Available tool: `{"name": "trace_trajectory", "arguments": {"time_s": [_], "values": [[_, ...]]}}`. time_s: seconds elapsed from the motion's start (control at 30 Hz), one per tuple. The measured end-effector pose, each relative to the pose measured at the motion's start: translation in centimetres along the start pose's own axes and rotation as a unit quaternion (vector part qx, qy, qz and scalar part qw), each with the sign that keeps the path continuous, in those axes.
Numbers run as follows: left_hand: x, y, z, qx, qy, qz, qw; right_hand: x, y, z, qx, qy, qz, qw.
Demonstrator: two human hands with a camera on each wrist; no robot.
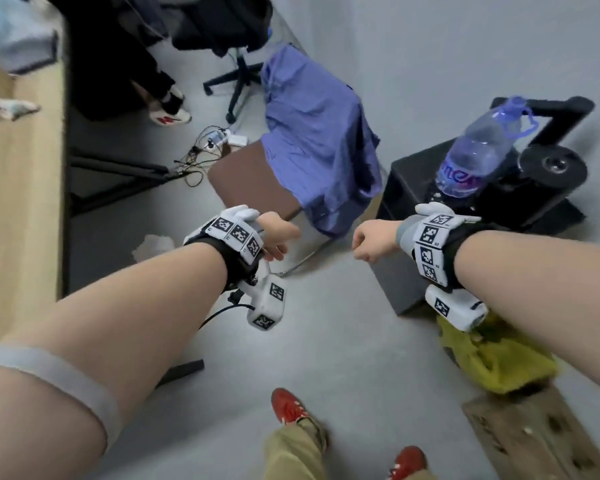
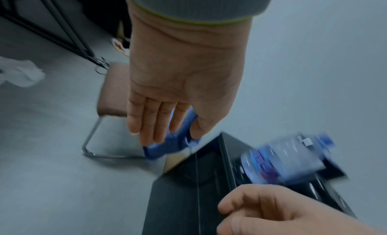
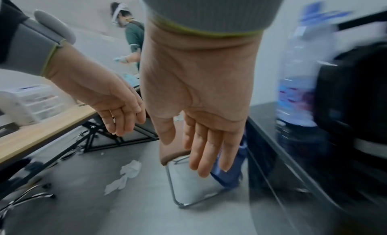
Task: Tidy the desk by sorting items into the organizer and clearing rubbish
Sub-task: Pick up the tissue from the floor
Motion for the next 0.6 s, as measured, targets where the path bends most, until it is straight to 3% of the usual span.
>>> {"name": "trace_trajectory", "arguments": {"time_s": [0.07,0.3,0.47,0.6], "values": [[-5.1,0.0,-5.4,-0.029,-0.035,0.026,0.999,-1.5,2.7,-6.6,-0.026,-0.023,-0.001,0.999],[-15.5,0.9,-18.2,-0.107,-0.098,0.077,0.986,-4.4,9.4,-22.1,-0.085,-0.063,0.003,0.994],[-20.8,3.4,-23.9,-0.152,-0.137,0.109,0.973,-5.8,14.7,-30.0,-0.112,-0.133,-0.033,0.984],[-24.4,8.6,-26.8,-0.194,-0.157,0.107,0.962,-7.7,23.1,-35.4,-0.13,-0.15,-0.069,0.978]]}}
Point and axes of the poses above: each hand's wrist, its own y-axis towards the middle knuckle, its own x-axis out of the palm, z = x × y, the point moved 2 cm from there along y, towards the middle knuckle
